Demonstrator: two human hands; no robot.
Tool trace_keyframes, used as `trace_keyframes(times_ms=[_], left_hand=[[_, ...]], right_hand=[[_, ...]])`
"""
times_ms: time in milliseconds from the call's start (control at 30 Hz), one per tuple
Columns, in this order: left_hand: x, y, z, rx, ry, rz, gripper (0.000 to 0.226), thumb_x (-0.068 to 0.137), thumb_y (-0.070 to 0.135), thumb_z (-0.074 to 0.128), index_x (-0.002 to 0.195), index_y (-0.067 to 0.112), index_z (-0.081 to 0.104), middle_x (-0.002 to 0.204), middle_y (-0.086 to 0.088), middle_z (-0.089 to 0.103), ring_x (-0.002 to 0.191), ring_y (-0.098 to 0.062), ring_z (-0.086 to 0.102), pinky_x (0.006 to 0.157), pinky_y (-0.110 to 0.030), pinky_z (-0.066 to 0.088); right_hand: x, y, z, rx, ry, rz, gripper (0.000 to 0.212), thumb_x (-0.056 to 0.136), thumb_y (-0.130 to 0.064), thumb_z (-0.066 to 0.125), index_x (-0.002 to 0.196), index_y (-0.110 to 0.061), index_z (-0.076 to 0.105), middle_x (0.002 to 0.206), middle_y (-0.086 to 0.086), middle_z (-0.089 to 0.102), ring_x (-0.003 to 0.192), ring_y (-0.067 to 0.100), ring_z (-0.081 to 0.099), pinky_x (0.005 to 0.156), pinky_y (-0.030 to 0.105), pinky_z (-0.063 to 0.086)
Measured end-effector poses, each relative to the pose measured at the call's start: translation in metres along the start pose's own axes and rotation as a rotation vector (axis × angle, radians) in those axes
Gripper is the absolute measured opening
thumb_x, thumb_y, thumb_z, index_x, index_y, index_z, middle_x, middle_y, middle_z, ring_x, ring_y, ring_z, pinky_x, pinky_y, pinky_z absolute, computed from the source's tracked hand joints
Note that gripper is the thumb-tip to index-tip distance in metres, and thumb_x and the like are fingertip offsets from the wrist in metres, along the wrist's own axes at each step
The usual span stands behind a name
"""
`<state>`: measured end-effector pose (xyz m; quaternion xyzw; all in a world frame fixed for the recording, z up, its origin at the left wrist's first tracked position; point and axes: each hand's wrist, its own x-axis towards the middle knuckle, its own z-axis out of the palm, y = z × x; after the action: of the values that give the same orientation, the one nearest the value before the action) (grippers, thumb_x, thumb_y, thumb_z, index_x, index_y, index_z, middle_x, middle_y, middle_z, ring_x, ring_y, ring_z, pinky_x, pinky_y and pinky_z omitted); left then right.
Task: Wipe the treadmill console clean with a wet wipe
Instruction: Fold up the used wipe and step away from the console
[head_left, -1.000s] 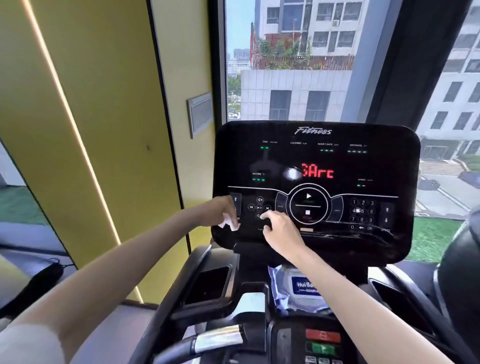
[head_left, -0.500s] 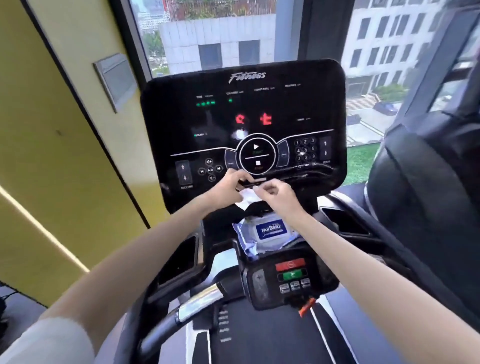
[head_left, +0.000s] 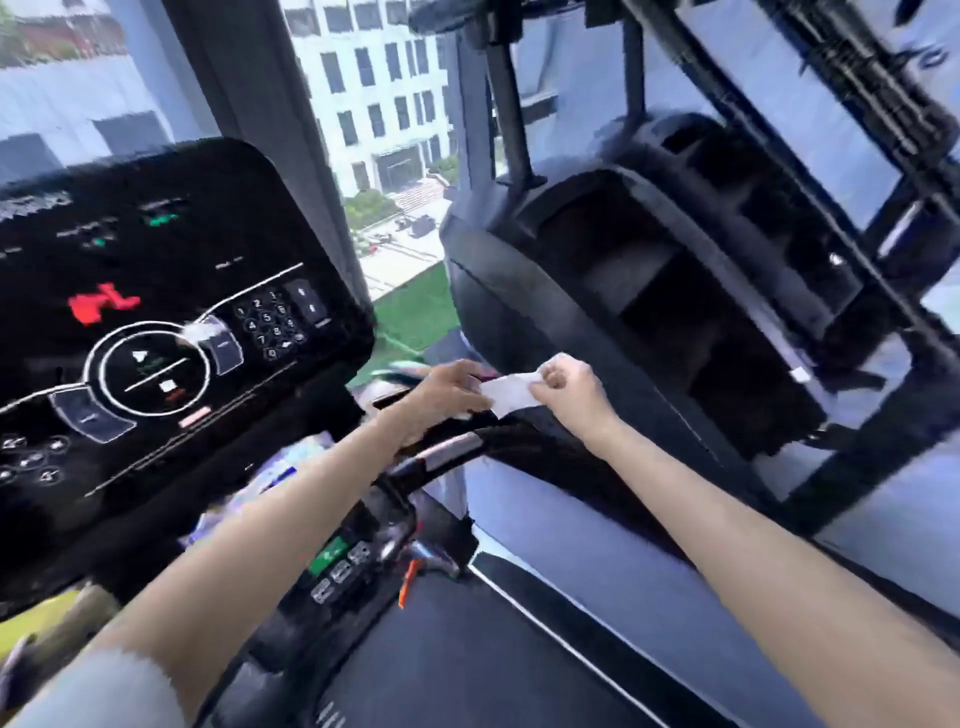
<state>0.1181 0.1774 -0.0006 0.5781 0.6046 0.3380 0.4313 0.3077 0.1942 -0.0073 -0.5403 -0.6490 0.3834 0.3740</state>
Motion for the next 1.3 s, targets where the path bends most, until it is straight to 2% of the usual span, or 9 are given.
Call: trace_keyframes(times_ms=[233, 367, 467, 567, 767, 900, 1100, 1233, 1300], left_hand=[[0.025, 0.081, 0.229, 0.058, -0.393, -0.007, 0.024, 0.079, -0.007, 0.059, 0.072, 0.016, 0.059, 0.066, 0.002, 0.060, 0.055, -0.003, 0.055, 0.043, -0.013, 0.041], [0.007, 0.114, 0.372, 0.076, -0.570, -0.011, 0.025, 0.079, -0.004, 0.059, 0.068, 0.018, 0.057, 0.074, 0.001, 0.058, 0.069, -0.010, 0.055, 0.054, -0.018, 0.045], [-0.021, 0.125, 0.469, 0.028, -0.695, -0.063, 0.016, 0.082, -0.001, 0.060, 0.077, 0.014, 0.059, 0.072, -0.002, 0.058, 0.068, -0.012, 0.055, 0.056, -0.020, 0.046], [-0.054, 0.122, 0.551, -0.019, -0.829, -0.164, 0.011, 0.084, -0.001, 0.059, 0.084, 0.010, 0.057, 0.068, -0.005, 0.057, 0.057, -0.009, 0.055, 0.049, -0.019, 0.043], [-0.117, 0.102, 0.661, 0.101, -1.043, -0.265, 0.011, 0.084, 0.002, 0.058, 0.089, 0.012, 0.061, 0.072, -0.004, 0.064, 0.064, -0.010, 0.060, 0.053, -0.019, 0.046], [-0.141, 0.079, 0.707, 0.138, -1.102, -0.364, 0.013, 0.083, -0.002, 0.055, 0.083, 0.011, 0.056, 0.068, -0.006, 0.057, 0.049, -0.006, 0.058, 0.049, -0.019, 0.042], [-0.178, 0.039, 0.748, 0.254, -1.176, -0.477, 0.022, 0.086, -0.003, 0.049, 0.092, 0.017, 0.055, 0.073, -0.005, 0.058, 0.051, -0.012, 0.058, 0.049, -0.020, 0.042], [-0.204, 0.024, 0.759, 0.356, -1.186, -0.522, 0.031, 0.084, -0.002, 0.051, 0.108, 0.019, 0.052, 0.076, -0.004, 0.061, 0.057, -0.010, 0.058, 0.051, -0.020, 0.046], [-0.212, 0.020, 0.773, 0.369, -1.194, -0.531, 0.034, 0.084, -0.001, 0.051, 0.113, 0.018, 0.051, 0.078, -0.005, 0.062, 0.059, -0.011, 0.059, 0.052, -0.021, 0.046]], right_hand=[[-0.079, 0.124, -0.197, 0.134, 0.258, 0.356, 0.011, 0.081, -0.009, 0.061, 0.075, -0.018, 0.057, 0.072, -0.002, 0.053, 0.066, 0.013, 0.050, 0.071, 0.031, 0.050], [-0.151, 0.192, -0.299, 0.213, 0.430, 0.554, 0.009, 0.084, -0.009, 0.061, 0.092, -0.008, 0.057, 0.086, 0.006, 0.054, 0.074, 0.014, 0.053, 0.063, 0.021, 0.051], [-0.213, 0.236, -0.360, 0.288, 0.518, 0.674, 0.014, 0.086, -0.008, 0.059, 0.100, -0.008, 0.056, 0.096, 0.009, 0.057, 0.086, 0.018, 0.056, 0.068, 0.027, 0.052], [-0.280, 0.277, -0.404, 0.331, 0.606, 0.790, 0.016, 0.087, -0.010, 0.059, 0.102, -0.008, 0.060, 0.098, 0.009, 0.061, 0.084, 0.017, 0.058, 0.057, 0.019, 0.051], [-0.393, 0.336, -0.429, 0.429, 0.780, 1.005, 0.013, 0.087, -0.013, 0.061, 0.100, -0.010, 0.062, 0.103, 0.012, 0.064, 0.084, 0.020, 0.062, 0.068, 0.026, 0.053], [-0.437, 0.360, -0.421, 0.483, 0.917, 1.115, 0.020, 0.085, -0.011, 0.064, 0.105, -0.009, 0.063, 0.094, 0.009, 0.064, 0.080, 0.022, 0.061, 0.080, 0.037, 0.053], [-0.481, 0.387, -0.393, 0.602, 1.154, 1.280, 0.023, 0.085, 0.002, 0.059, 0.105, -0.009, 0.063, 0.099, 0.015, 0.060, 0.077, 0.023, 0.057, 0.074, 0.031, 0.052], [-0.502, 0.411, -0.383, 0.654, 1.174, 1.364, 0.022, 0.082, 0.001, 0.060, 0.099, -0.012, 0.066, 0.113, 0.016, 0.059, 0.094, 0.029, 0.059, 0.061, 0.026, 0.052], [-0.509, 0.426, -0.388, 0.655, 1.158, 1.418, 0.024, 0.083, -0.001, 0.060, 0.103, -0.011, 0.066, 0.118, 0.014, 0.057, 0.103, 0.030, 0.057, 0.069, 0.031, 0.055]])
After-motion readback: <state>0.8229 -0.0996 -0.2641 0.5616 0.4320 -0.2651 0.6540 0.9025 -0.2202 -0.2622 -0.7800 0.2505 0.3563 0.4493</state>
